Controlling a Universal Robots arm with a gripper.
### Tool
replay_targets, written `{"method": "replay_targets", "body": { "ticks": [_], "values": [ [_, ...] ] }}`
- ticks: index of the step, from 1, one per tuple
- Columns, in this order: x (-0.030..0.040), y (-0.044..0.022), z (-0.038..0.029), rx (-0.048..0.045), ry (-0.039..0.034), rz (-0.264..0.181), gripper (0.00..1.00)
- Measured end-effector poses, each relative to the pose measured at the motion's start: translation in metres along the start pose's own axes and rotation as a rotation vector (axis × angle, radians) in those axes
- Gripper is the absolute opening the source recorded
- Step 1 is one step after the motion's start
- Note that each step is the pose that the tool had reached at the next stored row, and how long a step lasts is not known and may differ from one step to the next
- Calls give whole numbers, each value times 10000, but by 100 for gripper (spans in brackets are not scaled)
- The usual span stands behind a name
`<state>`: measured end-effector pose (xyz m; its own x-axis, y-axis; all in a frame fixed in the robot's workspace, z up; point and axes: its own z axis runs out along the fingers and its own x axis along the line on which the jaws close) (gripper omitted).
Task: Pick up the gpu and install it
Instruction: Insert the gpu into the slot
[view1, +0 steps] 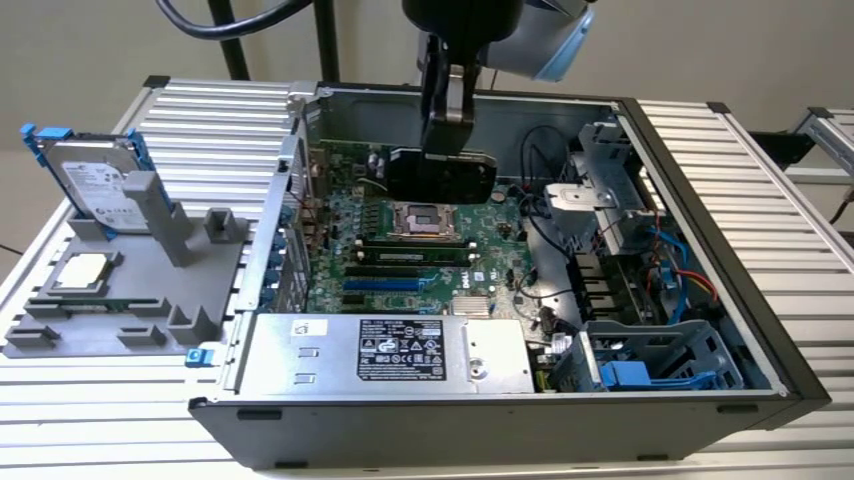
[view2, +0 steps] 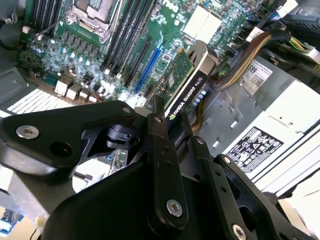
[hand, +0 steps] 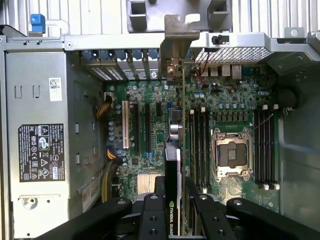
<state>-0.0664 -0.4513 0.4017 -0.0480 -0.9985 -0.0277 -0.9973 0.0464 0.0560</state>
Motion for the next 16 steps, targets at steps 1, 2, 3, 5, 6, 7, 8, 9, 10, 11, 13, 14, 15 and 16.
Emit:
{"method": "replay_targets", "body": {
  "ticks": [1,2,3,5,6,7,8,9,10,11,13,14,15,16],
  "values": [
    [0,0,5,0,-1,-1,0],
    [0,-1,10,1,-1,0,0],
    [0,-1,15,0,-1,0,0],
    [0,-2,26,5,0,0,0],
    [1,-2,31,7,0,0,0],
    [1,-3,37,9,-1,0,0],
    [1,-3,43,12,-1,-1,0],
    [1,-4,48,14,0,0,0],
    [1,-4,54,16,-1,-1,0],
    [1,-5,60,19,-1,-1,0],
    [1,-5,71,24,-1,0,0],
    [2,-6,76,27,-1,0,0],
    [2,-6,81,28,-1,-1,0],
    [2,-6,85,29,-1,-1,0]
  ]
}}
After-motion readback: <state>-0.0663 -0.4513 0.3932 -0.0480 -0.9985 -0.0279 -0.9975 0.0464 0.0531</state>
